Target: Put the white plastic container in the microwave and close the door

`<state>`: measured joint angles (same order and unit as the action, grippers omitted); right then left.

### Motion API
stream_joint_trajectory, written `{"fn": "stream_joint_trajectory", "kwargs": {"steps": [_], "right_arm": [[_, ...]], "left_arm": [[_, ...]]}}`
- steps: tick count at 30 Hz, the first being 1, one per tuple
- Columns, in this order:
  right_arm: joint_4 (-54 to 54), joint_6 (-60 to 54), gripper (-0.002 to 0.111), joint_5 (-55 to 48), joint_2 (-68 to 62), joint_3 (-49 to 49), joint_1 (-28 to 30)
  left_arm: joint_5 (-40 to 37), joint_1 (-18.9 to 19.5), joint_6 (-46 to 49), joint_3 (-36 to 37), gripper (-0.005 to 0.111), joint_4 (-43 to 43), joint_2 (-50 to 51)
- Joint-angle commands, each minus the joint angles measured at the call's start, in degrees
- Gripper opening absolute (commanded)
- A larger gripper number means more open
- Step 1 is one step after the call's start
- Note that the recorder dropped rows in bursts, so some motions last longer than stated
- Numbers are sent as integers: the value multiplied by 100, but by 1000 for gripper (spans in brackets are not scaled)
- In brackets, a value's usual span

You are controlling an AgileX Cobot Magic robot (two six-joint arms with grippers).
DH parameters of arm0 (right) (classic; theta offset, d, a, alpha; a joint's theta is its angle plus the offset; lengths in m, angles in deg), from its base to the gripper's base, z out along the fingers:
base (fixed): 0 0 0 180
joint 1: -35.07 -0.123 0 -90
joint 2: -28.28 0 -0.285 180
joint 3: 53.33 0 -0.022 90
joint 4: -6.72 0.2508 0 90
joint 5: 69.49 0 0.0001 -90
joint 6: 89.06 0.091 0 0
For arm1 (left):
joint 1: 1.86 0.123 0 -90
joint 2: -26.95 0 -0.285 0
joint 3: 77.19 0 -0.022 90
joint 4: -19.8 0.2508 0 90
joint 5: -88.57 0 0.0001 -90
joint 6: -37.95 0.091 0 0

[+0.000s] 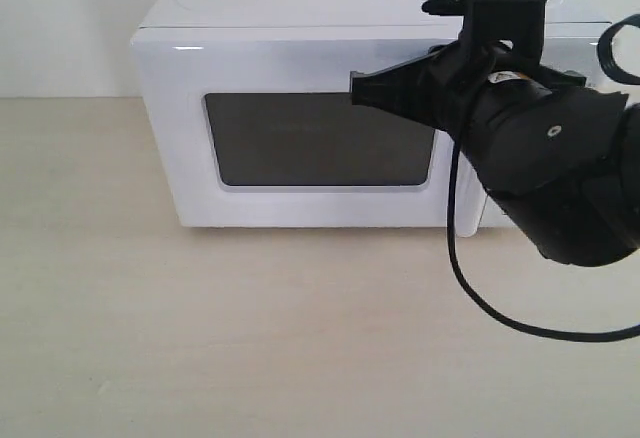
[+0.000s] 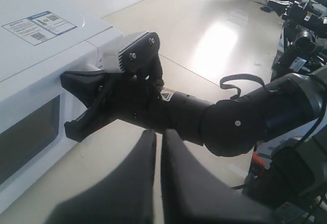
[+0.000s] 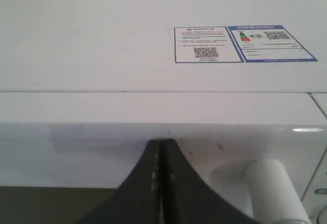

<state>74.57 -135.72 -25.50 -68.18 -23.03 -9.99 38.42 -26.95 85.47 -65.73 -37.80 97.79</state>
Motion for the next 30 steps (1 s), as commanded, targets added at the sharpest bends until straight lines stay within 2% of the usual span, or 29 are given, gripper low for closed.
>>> {"fn": "stream_joint_trajectory", "kwargs": {"steps": [1,7,11,13,18,30], "right_arm": [[-113,-144,0,137,-126,-56,52],[325,-409,0,-56,335,-56,40],[1592,-1991,0,-613,1163,-56,40],[2232,-2495,0,-636,1440,-56,40],[2944,-3243,0,-636,1880,-56,40],[2972,-3208,0,-519,2224,-56,40]], "left_arm": [[42,-29,-42,-12,4,8,-28],[42,-29,-42,-12,4,209,-28],[17,-29,-42,-12,4,159,-28],[-278,-29,-128,-12,4,-55,-28],[-749,-29,-128,-12,4,-307,-194],[-627,-29,-320,-12,4,-307,-978]]}}
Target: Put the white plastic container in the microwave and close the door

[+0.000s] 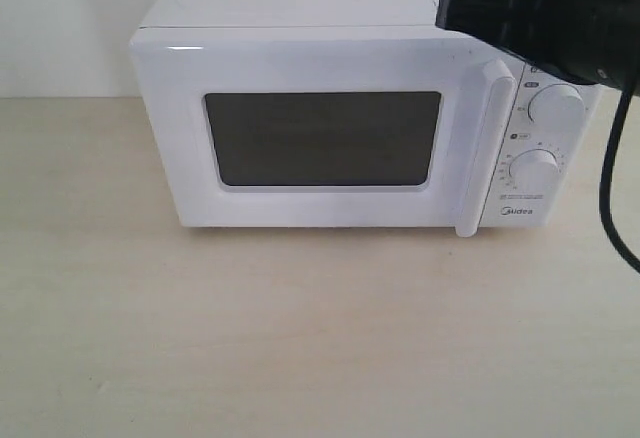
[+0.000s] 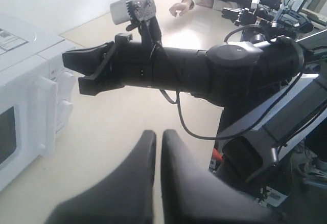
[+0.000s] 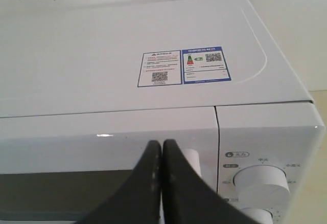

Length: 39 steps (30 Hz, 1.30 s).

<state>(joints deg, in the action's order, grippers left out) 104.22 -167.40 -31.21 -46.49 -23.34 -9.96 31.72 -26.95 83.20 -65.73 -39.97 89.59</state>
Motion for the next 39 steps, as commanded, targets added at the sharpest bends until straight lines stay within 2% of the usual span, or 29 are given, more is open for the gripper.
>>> {"fn": "stream_joint_trajectory", "kwargs": {"steps": [1,33,37,39], "right_arm": [[7,-40,0,53,54,-25,38],[7,4,0,70,72,-25,49],[7,-50,0,421,394,-1,49],[16,-228,0,112,741,146,152]], "left_arm": [[59,-29,-93,-12,4,-90,-169],[136,-29,-69,-12,4,-78,-169],[136,-29,-69,-12,4,-78,-169],[136,-29,-69,-12,4,-78,-169]]}}
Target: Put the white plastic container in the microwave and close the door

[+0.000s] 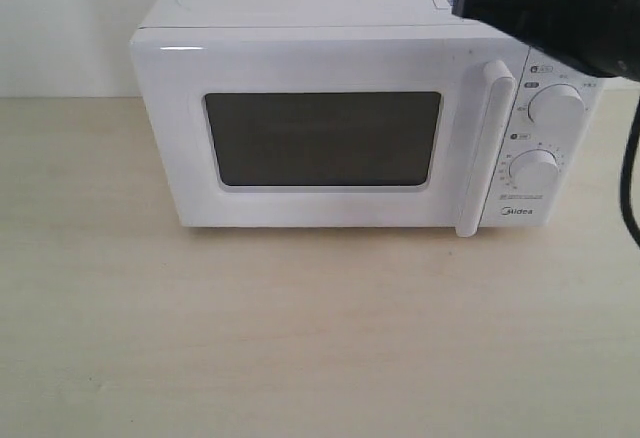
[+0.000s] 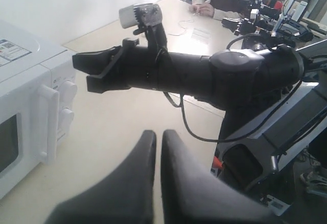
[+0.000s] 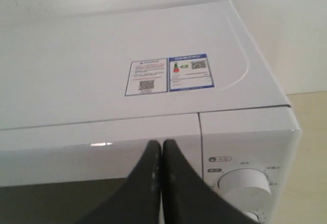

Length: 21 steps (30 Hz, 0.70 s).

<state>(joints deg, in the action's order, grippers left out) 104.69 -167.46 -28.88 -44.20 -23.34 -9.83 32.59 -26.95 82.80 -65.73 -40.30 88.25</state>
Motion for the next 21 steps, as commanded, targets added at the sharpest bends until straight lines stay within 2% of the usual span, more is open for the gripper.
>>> {"fn": "stream_joint_trajectory", "kwargs": {"steps": [1,7,11,21], "right_arm": [[-31,-241,0,-381,674,273,281],[-17,-136,0,-2266,1918,1206,1709],[-17,-136,0,-2877,2738,1946,2558],[-17,62,0,-4321,4644,3456,3810]], "left_arm": [[49,-29,-29,-12,4,-45,-36],[49,-29,-29,-12,4,-45,-36],[49,-29,-29,-12,4,-45,-36],[65,-29,-29,-12,4,-45,-36]]}}
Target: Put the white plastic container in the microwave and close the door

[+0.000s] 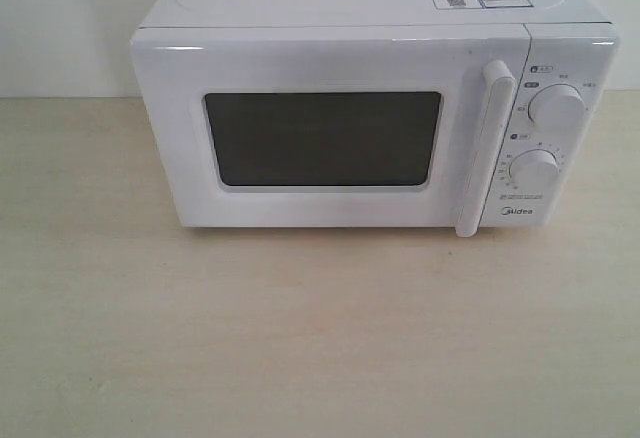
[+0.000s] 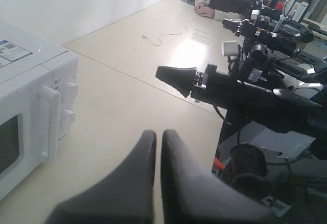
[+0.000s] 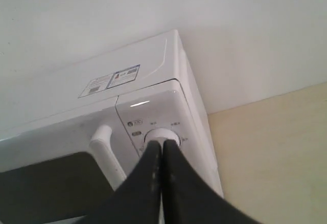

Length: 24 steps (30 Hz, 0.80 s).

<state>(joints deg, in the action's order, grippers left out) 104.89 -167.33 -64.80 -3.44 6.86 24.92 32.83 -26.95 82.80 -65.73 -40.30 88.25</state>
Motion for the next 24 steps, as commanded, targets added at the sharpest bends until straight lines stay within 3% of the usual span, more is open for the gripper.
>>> {"fn": "stream_joint_trajectory", "kwargs": {"steps": [1,10,17,24], "right_arm": [[-36,48,0,-799,740,550,402],[-36,274,0,-511,1936,1331,565],[-36,364,0,-405,2073,1702,565],[28,1530,0,-623,2073,1702,565]], "left_arm": [[40,-29,-29,-12,4,-45,-36],[40,-29,-29,-12,4,-45,-36],[40,-29,-29,-12,4,-45,-36],[40,-29,-29,-12,4,-45,-36]]}}
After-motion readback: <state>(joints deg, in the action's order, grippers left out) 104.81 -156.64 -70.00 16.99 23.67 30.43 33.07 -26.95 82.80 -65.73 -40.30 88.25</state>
